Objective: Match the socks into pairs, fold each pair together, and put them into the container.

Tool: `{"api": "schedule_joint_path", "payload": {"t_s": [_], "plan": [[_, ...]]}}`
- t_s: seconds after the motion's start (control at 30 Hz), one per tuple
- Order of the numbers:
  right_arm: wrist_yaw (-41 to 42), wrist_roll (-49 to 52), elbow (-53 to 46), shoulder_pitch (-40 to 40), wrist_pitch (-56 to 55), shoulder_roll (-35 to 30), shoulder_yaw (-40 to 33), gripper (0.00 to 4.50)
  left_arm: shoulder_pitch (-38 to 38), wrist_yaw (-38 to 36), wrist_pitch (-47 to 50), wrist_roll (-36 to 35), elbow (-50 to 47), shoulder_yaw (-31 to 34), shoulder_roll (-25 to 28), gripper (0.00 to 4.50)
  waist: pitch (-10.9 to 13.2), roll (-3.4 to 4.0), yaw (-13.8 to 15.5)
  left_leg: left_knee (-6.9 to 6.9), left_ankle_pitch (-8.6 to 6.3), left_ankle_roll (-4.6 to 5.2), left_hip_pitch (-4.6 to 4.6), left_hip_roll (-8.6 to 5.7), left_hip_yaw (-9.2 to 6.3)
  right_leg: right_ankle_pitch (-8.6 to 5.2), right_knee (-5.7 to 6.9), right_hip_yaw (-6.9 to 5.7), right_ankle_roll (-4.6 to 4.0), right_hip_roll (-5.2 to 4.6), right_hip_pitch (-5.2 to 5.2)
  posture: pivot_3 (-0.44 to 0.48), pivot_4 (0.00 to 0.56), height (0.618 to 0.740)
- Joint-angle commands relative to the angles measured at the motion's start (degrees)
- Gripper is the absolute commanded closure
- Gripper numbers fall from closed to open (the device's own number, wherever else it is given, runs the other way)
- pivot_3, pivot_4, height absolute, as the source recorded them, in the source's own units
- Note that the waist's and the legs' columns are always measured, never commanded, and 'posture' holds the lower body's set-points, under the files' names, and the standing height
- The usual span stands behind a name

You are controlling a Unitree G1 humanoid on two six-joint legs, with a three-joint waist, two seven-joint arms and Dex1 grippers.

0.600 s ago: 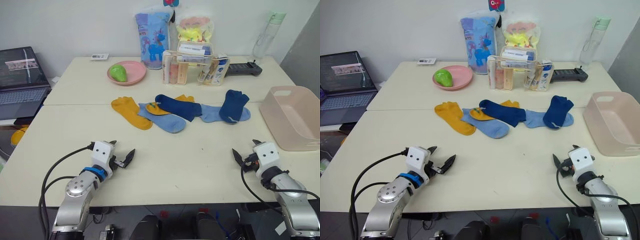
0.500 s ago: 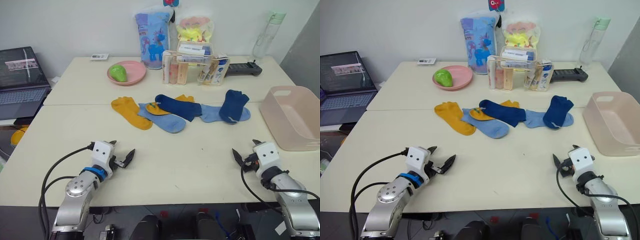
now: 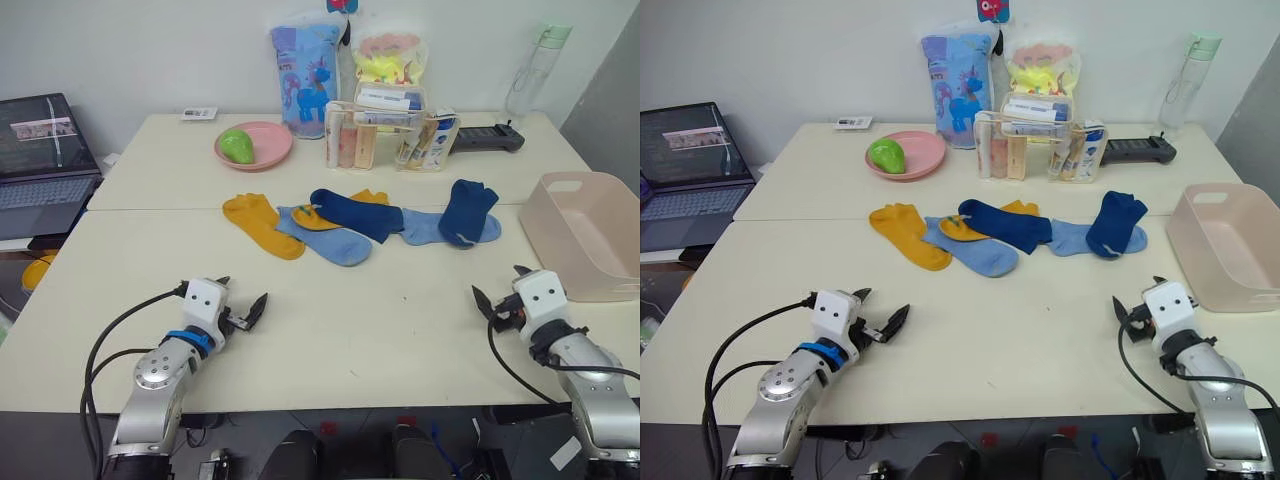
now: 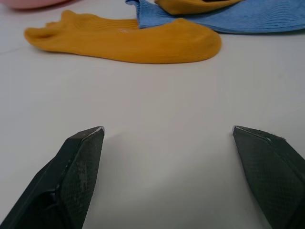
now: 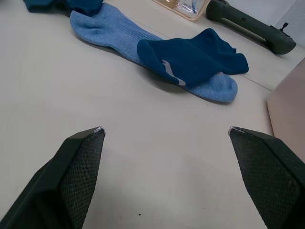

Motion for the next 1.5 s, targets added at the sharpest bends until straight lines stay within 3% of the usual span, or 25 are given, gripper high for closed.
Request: {"api": "schedule_joint_path", "payload": {"t_s": [0.03,0.4,0.63,0.77,0.9,1.1,1.23,1.5], "plan": [[-0.51,-0.49,0.02,-0.48,-1.44,0.05,-0.12,0.04,-0.27,1.52,-1.86,1.23,-1.34,0.84,0.1,0.04,0.0,0.0,0.01,0.0,0.0,0.0,0.0,0.0,0.0,0.0,0.0,-0.01,0.0,0.0,0.0,0.0,0.15,0.74],[0.25,-1.82,0.65,-0.93,-2.2,-0.36,1.47,0.04,-0.25,-0.22,-1.61,-3.02,-1.8,3.11,0.27,0.04,0.0,0.0,-0.02,0.0,0.0,0.0,0.0,0.0,0.01,0.0,0.0,0.0,0.0,0.0,0.0,0.0,0.15,0.74],[0.9,-4.0,-0.36,-4.16,0.32,-1.86,3.96,0.04,-3.79,-10.09,0.11,-7.45,-4.09,0.92,3.82,0.04,0.0,0.0,-0.03,0.0,0.0,0.0,-0.01,0.0,-0.01,0.0,0.01,-0.02,0.0,0.0,-0.01,0.0,0.15,0.74],[0.81,-5.96,1.94,-12.47,3.96,-2.62,5.97,0.04,-14.89,-16.29,9.69,-13.7,-8.26,-2.99,5.6,0.04,0.01,-0.01,-0.02,0.04,0.0,0.0,-0.02,-0.02,-0.01,0.0,0.04,-0.05,0.0,0.02,0.0,0.0,0.15,0.74],[2.13,-5.55,6.08,-19.65,9.5,-2.9,7.17,0.04,-26.42,-19.72,19.36,-19.44,-12.55,-7.89,4.1,0.04,0.0,-0.03,-0.17,0.1,0.01,0.0,-0.09,-0.02,0.0,0.0,0.0,-0.09,0.0,0.03,0.0,0.0,0.15,0.74],[2.4,-5.9,13.02,-26.57,13.58,-2.79,8.35,0.04,-34.81,-18.4,22.04,-19.0,-12.63,-12.47,-0.43,0.04,0.01,-0.04,-1.24,0.04,0.01,0.0,-0.09,0.01,0.19,0.0,-0.11,0.02,0.01,0.02,-0.03,0.0,0.15,0.74],[3.41,-6.4,19.13,-31.01,13.36,-2.79,10.11,0.04,-34.61,-18.75,22.27,-18.15,-13.31,-15.46,-1.92,0.04,0.01,-0.03,-1.86,0.03,0.01,0.0,-0.05,0.04,0.31,0.0,-0.01,0.1,0.01,0.02,-0.09,0.0,0.15,0.74],[4.43,-9.67,29.75,-37.32,7.2,-3.35,15.1,0.04,-33.26,-16.64,23.0,-17.72,-14.89,-15.31,-3.03,0.04,0.01,-0.04,-2.33,0.04,0.01,0.0,-0.08,0.03,0.38,0.0,-0.04,0.13,0.01,0.01,-0.12,0.0,0.15,0.74]]}}
